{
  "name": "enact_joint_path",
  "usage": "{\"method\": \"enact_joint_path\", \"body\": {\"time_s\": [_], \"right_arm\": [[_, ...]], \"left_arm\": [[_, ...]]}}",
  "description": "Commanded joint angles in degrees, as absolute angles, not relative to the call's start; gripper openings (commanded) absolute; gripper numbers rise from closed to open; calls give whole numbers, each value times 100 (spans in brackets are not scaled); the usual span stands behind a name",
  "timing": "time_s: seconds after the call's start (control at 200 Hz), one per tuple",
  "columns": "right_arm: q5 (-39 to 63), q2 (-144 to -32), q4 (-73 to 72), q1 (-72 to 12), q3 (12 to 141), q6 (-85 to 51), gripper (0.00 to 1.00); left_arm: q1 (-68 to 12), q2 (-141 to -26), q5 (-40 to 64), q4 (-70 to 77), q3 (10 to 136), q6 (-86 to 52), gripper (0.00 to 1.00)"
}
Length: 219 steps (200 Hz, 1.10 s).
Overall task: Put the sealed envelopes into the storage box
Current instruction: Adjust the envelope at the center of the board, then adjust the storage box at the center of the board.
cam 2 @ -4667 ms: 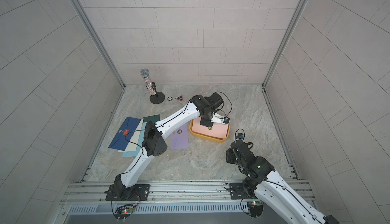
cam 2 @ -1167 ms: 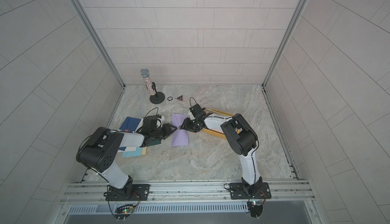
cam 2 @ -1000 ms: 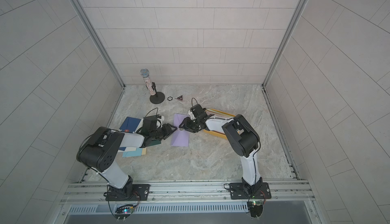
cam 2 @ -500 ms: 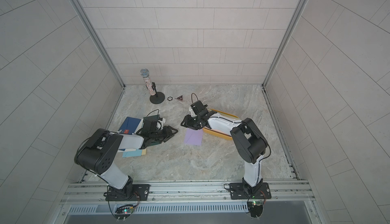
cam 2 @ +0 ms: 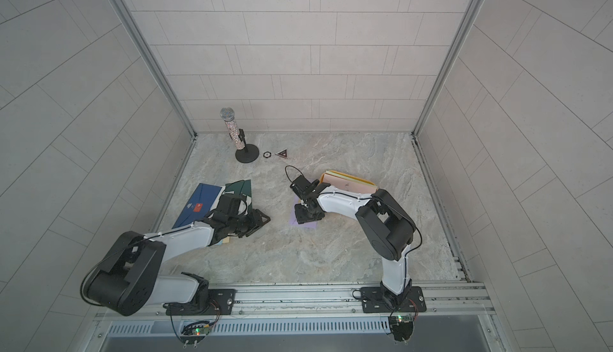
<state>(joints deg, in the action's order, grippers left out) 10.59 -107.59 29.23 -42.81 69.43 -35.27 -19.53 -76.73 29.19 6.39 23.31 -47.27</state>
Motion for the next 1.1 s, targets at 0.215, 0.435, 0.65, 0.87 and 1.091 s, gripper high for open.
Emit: {"method": "enact_joint_path", "body": {"time_s": [0.215,0.435,0.65,0.87,1.091], "right_arm": [[2396,-11395,2228,-4983,7699,-4087,47],[1979,-11093,2589,-4323,8167,-3622,48],[1369,-11933,3805,-3454,9347,-2679,48],[1309,-12468,4100,-3051,9811,-2600,47],[-14,-12240,4598,-2946,9534,-2502,48]], "left_arm": [[-1991,-6279,1866,-727,1714,-5040,53],[-1983,-5399,1478,-1347,1714,-5052,54],[-1986,-5603,1969,-1246,1714,-5104,54],[-2004,-5436,2141,-1205,1510,-5192,54],[-2021,-5466,2242,-1213,1459,-5177,54]]}}
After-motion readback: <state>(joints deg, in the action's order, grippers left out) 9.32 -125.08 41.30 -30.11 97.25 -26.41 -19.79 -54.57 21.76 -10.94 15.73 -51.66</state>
